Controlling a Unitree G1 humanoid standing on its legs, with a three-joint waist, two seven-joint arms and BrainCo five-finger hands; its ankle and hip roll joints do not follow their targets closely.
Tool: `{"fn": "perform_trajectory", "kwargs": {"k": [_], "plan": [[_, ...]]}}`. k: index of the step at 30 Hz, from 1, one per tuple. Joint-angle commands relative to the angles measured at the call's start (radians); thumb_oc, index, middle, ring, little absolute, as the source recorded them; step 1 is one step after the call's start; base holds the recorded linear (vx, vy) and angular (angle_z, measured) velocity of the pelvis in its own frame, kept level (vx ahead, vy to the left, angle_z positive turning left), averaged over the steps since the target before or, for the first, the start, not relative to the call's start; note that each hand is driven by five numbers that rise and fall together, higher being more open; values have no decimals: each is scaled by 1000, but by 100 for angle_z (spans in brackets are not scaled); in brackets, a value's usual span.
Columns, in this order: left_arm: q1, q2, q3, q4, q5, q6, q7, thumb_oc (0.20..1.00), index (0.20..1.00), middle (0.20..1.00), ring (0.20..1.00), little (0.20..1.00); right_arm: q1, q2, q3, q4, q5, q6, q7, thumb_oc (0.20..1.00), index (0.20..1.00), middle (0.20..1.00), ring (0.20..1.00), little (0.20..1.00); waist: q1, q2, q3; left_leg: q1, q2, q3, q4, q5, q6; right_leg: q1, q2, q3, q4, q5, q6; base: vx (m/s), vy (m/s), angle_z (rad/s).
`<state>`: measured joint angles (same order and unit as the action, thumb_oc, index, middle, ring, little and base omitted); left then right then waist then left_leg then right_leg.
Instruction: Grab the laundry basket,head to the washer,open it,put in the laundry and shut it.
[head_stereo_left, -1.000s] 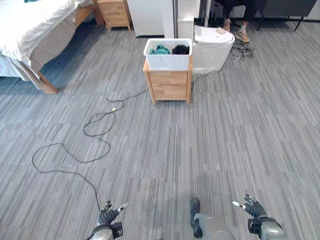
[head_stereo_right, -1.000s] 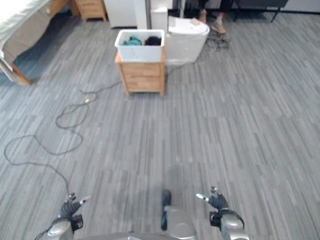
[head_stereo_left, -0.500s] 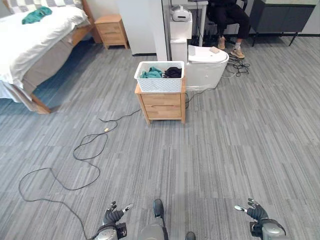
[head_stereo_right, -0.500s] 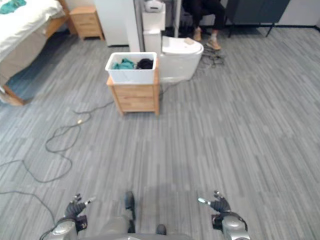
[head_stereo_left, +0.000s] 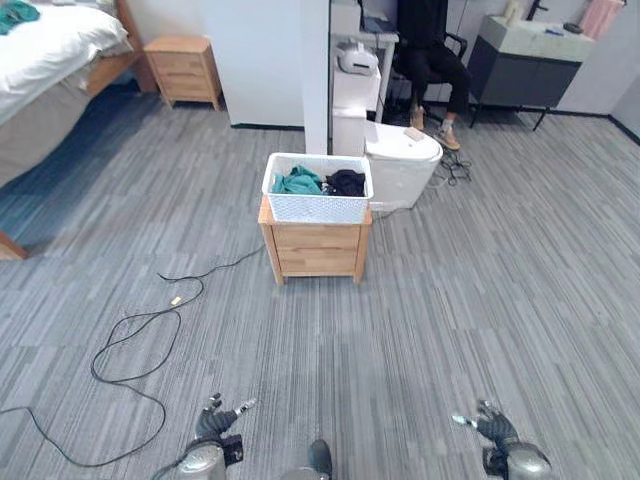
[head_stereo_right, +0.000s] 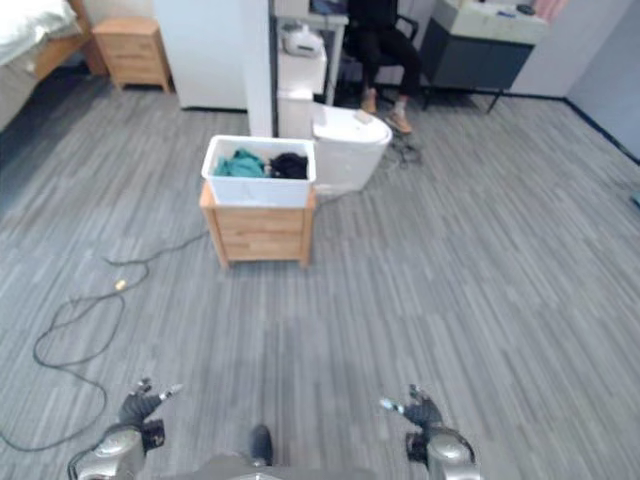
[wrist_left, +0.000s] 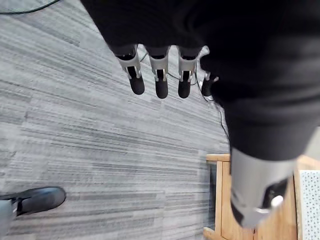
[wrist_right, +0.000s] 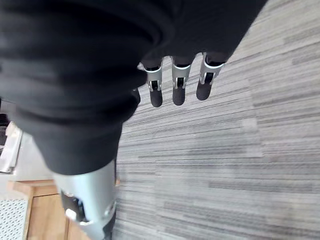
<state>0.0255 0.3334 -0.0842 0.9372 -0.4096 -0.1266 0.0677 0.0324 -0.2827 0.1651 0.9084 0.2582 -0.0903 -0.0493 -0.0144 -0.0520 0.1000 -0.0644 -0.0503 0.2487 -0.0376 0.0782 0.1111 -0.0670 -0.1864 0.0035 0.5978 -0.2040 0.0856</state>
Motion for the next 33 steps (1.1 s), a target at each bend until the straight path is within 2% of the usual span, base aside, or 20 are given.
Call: {"fn": "perform_trajectory", "kwargs": {"k": [1, 2, 3, 4, 6, 11, 13, 14, 17, 18, 19, 21, 24, 25, 26, 27, 28, 29, 30, 33], "plan": [[9, 43, 9, -69, 30, -25, 4, 1000, 1000, 1000, 1000, 1000, -57, -35, -20, -22, 26, -28, -12, 1000, 1000, 1000, 1000, 1000, -18, 13, 72, 56, 77, -51, 57, -52, -119, -64, 60, -62, -267, 301, 60, 206, 110, -5], [9, 42, 9, -68, 30, -25, 4, 1000, 1000, 1000, 1000, 1000, -57, -36, -19, -22, 26, -28, -12, 1000, 1000, 1000, 1000, 1000, -22, 13, 76, 62, 76, -55, 54, -55, -120, -60, 58, -65, -260, 292, 60, 364, 136, 17], [9, 35, 12, -52, 34, -21, 1, 1000, 1000, 1000, 1000, 1000, -60, -40, -16, -28, 19, -29, -12, 1000, 1000, 1000, 1000, 1000, -47, 12, 84, 129, 52, -67, 28, -91, -118, -128, 88, -113, -333, 285, 57, 439, 121, 28], [7, 26, 15, -32, 39, -19, 0, 1000, 1000, 1000, 1000, 1000, -60, -39, -18, -30, 24, -32, -12, 1000, 1000, 1000, 1000, 1000, -65, 5, 88, 171, 28, -80, 21, -114, -115, -167, 100, -138, -398, 304, 61, 552, 133, 23], [6, 21, 13, -24, 51, -20, -5, 1000, 1000, 1000, 1000, 1000, -53, -43, -18, -32, 20, -33, -9, 1000, 1000, 1000, 1000, 1000, -87, 6, 93, 214, 15, -113, 16, -141, -118, -179, 116, -138, -462, 324, 70, 416, 32, 28], [12, 10, 13, -2, 71, -17, -18, 1000, 1000, 1000, 1000, 1000, -23, -49, -23, -30, -1, -28, 0, 1000, 1000, 1000, 1000, 1000, -111, 18, 83, 300, 20, -176, 29, -177, -140, -196, 114, -212, -529, 368, 69, 332, -41, 47], [11, 8, 6, 0, 77, -18, -20, 1000, 1000, 1000, 1000, 1000, -18, -51, -25, -31, 3, -30, 1, 1000, 1000, 1000, 1000, 1000, -119, 20, 73, 309, 34, -184, 52, -180, -156, -176, 117, -202, -533, 365, 63, 310, -130, 46], [8, 3, -4, 2, 76, -20, -19, 1000, 1000, 1000, 1000, 1000, -16, -51, -25, -20, 15, -32, -1, 1000, 1000, 1000, 1000, 1000, -123, 25, 56, 293, 55, -188, 118, -153, -191, -146, 129, -185, -526, 355, 41, 297, -151, 59], [5, -1, -8, 0, 67, -18, -18, 1000, 1000, 1000, 1000, 1000, -18, -56, -26, -16, 15, -34, -4, 1000, 1000, 1000, 1000, 1000, -122, 26, 53, 271, 73, -184, 180, -128, -215, -125, 125, -200, -526, 349, 31, 162, -121, 55], [2, -6, -11, -19, 44, -17, -23, 1000, 1000, 1000, 1000, 1000, -21, -70, -31, -36, 20, -37, -11, 1000, 1000, 1000, 1000, 1000, -114, 20, 59, 216, 99, -177, 311, -63, -247, -86, 116, -217, -538, 337, 11, 167, -125, 47], [3, -8, -18, -21, 39, -19, -21, 1000, 1000, 1000, 1000, 1000, -21, -77, -31, -38, 25, -37, -12, 1000, 1000, 1000, 1000, 1000, -113, 17, 59, 200, 109, -177, 347, -43, -248, -69, 123, -211, -542, 323, 0, 295, -168, -6], [0, -15, -24, -23, 34, -18, -18, 1000, 1000, 1000, 1000, 1000, -24, -84, -32, -34, 26, -32, -16, 1000, 1000, 1000, 1000, 1000, -96, 14, 60, 156, 111, -156, 341, -44, -235, -31, 122, -206, -549, 296, -4, 196, -67, -25], [6, -21, -26, -24, 30, -19, -14, 1000, 1000, 1000, 1000, 1000, -28, -93, -30, -30, 21, -26, -19, 1000, 1000, 1000, 1000, 1000, -71, 10, 57, 84, 87, -140, 266, -81, -208, 21, 119, -177, -575, 269, 4, 266, -21, -35], [18, -21, -25, -34, 30, -18, -14, 1000, 1000, 1000, 1000, 1000, -26, -97, -34, -33, 21, -28, -23, 1000, 1000, 1000, 1000, 1000, -53, 7, 57, 15, 68, -143, 207, -77, -197, 52, 121, -150, -588, 252, 5, 284, 2, -36], [19, -22, -25, -35, 30, -18, -14, 1000, 1000, 1000, 1000, 1000, -25, -98, -34, -34, 21, -28, -23, 1000, 1000, 1000, 1000, 1000, -51, 7, 58, 19, 68, -141, 208, -82, -197, 56, 121, -148, -588, 249, 6, 386, 38, -55], [28, -25, -23, -35, 29, -14, -14, 1000, 1000, 1000, 1000, 1000, -21, -97, -33, -37, 17, -26, -25, 1000, 1000, 1000, 1000, 1000, -32, 19, 64, -35, 77, -133, 145, -24, -198, 93, 138, -124, -592, 223, 2, 205, 38, -50], [28, -25, -23, -35, 29, -14, -14, 1000, 1000, 1000, 1000, 1000, -21, -98, -33, -37, 17, -26, -25, 1000, 1000, 1000, 1000, 1000, -31, 18, 66, -30, 76, -131, 142, -24, -198, 96, 137, -122, -592, 221, 2, 364, 81, -35], [29, -29, -24, -15, 38, -15, -8, 1000, 1000, 1000, 1000, 1000, -19, -93, -31, -32, 13, -26, -29, 1000, 1000, 1000, 1000, 1000, -12, 28, 73, -84, 96, -122, 103, 48, -207, 131, 149, -100, -592, 198, -1, 283, 69, -28], [30, -31, -22, -9, 40, -15, -7, 1000, 1000, 1000, 1000, 1000, -19, -90, -28, -29, 11, -25, -29, 1000, 1000, 1000, 1000, 1000, 0, 30, 76, -102, 103, -120, 80, 76, -211, 149, 153, -88, -592, 185, -3, 283, 69, -21], [32, -29, -19, 3, 44, -15, -4, 1000, 1000, 1000, 1000, 1000, -17, -88, -27, -20, 8, -23, -27, 1000, 1000, 1000, 1000, 1000, 17, 32, 76, -107, 109, -121, 33, 113, -218, 183, 155, -67, -589, 165, -2, 193, 52, -45]]}}
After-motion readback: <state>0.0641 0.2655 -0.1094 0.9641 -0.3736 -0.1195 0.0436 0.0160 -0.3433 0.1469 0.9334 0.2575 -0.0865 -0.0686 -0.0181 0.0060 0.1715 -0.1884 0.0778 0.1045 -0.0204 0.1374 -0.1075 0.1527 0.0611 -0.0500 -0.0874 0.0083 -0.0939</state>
